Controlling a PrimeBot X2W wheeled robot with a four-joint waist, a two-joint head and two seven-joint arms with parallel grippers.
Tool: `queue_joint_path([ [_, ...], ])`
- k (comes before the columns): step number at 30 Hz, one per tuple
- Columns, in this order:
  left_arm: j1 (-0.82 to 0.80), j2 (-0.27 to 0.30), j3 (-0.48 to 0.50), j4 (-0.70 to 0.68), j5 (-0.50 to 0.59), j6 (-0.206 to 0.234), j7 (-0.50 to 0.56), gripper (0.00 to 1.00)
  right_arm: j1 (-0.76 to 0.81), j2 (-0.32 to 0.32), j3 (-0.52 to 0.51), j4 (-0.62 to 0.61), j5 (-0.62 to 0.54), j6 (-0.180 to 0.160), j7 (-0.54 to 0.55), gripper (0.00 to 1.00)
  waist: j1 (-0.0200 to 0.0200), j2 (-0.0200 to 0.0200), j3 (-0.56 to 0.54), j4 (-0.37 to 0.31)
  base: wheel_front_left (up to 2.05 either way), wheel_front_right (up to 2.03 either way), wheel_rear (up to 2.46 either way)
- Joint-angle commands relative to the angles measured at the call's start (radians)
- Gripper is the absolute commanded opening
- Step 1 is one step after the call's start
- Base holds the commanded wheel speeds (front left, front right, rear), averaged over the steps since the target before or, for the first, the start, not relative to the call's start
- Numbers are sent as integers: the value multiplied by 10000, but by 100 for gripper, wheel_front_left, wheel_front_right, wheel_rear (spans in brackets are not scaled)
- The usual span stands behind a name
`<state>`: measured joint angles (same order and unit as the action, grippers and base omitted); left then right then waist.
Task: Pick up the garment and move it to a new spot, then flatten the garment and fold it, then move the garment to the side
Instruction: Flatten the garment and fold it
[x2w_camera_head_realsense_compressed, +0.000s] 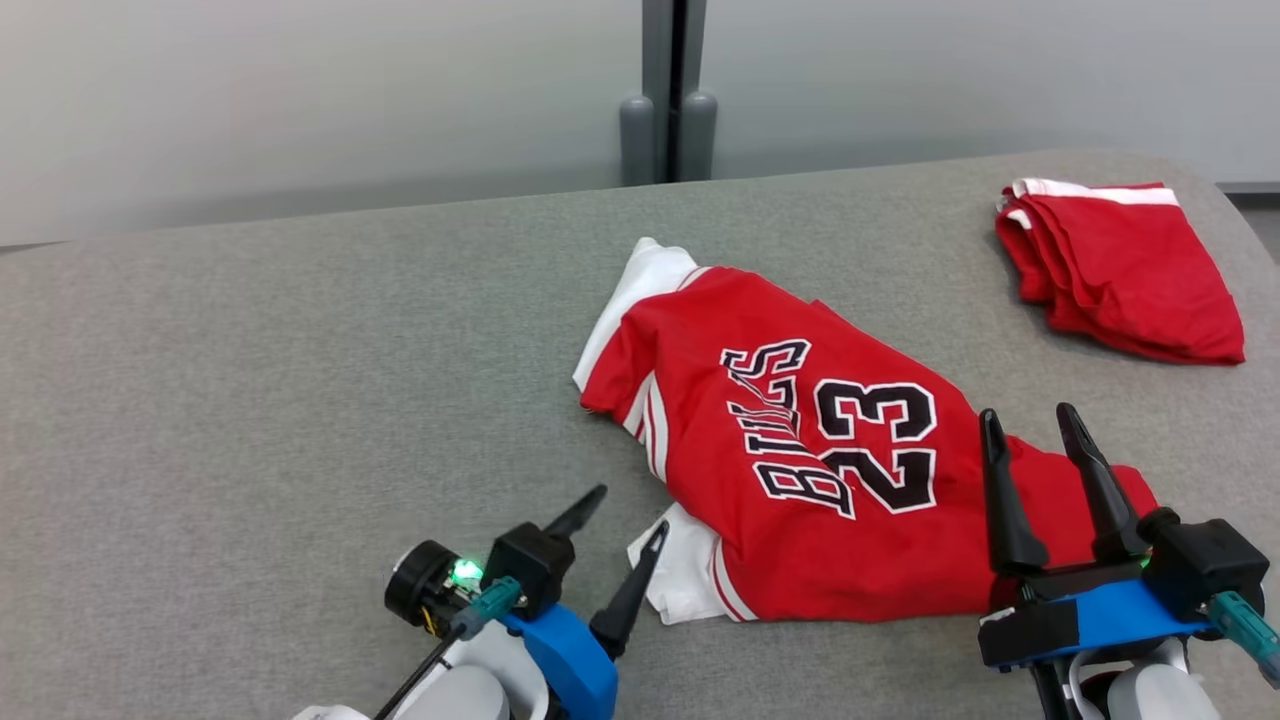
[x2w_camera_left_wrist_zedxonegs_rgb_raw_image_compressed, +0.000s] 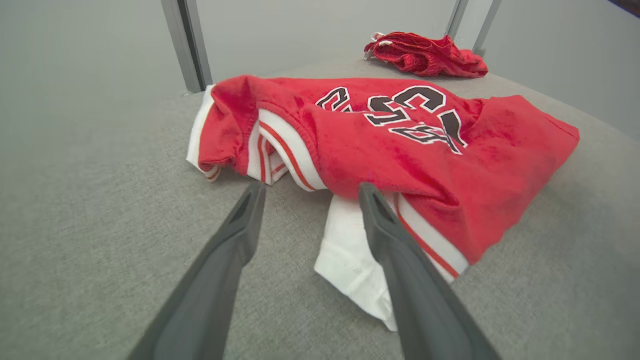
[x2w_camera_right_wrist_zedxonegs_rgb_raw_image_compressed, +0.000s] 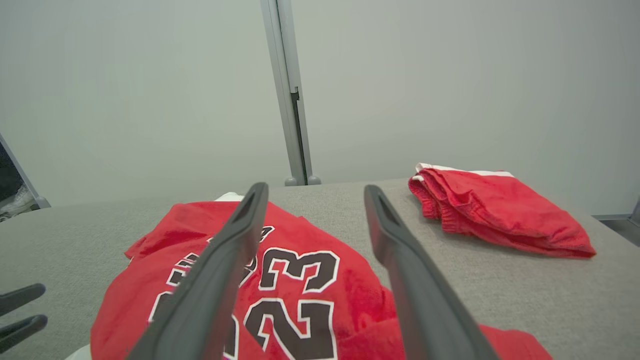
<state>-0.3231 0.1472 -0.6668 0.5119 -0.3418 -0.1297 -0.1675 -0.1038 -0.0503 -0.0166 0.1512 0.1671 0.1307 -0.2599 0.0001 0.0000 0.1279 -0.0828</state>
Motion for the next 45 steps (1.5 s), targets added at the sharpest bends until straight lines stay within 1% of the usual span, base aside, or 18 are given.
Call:
queue_joint_path([
  [1,-279,120,-325,220,-144,-9,31,100,-184,-5,-18,46,-13,2,-52,100,-1,0,65,-90,0,0,0],
  [4,-436,227,-871,617,-423,-9,33,100,-199,-7,-49,59,-26,2,-50,100,-1,0,173,-219,0,0,0],
  [8,-651,291,-1228,1093,-596,-10,-53,100,-289,-7,-19,82,-36,2,-51,100,-1,0,269,-351,0,0,0],
  [17,-1202,-21,-2199,2443,-1236,-10,-240,100,-358,-6,-18,178,-75,2,-56,100,-1,0,417,-588,0,0,0],
  [18,-1257,-58,-2292,2572,-1316,-10,-292,93,-364,-6,-17,190,-78,2,-57,100,-1,0,411,-594,0,0,0],
  [19,-1304,-84,-2371,2711,-1401,-9,-310,41,-360,-6,-29,204,-81,2,-57,100,-1,0,398,-597,0,0,0],
  [20,-1352,-116,-2431,2823,-1458,-9,-353,0,-355,-6,-39,210,-80,2,-58,100,-1,0,383,-595,0,0,0],
  [23,-1497,-174,-2453,3116,-1673,-9,-554,0,-310,-5,-81,221,-95,2,-59,100,-1,0,304,-506,0,0,0],
  [26,-1580,-155,-2160,3272,-1910,7,-779,0,-200,-6,-185,237,-84,2,-59,100,-1,0,179,-332,0,0,0],
  [28,-1507,-89,-1851,3249,-2092,135,-893,0,-132,-6,-253,260,-61,2,-58,100,-1,0,80,-181,0,0,0],
  [31,-1302,190,-1328,3020,-2262,347,-964,0,-49,-5,-332,292,-28,2,-59,100,-1,0,-55,89,0,0,0],
  [38,-305,964,-123,1677,-2398,946,-985,0,82,-8,-411,481,34,2,-60,100,-1,0,-301,837,0,0,0],
  [45,1194,1396,867,389,-2671,1535,-986,0,184,-6,-444,687,66,2,-61,100,-1,0,-432,1455,0,0,0],
])
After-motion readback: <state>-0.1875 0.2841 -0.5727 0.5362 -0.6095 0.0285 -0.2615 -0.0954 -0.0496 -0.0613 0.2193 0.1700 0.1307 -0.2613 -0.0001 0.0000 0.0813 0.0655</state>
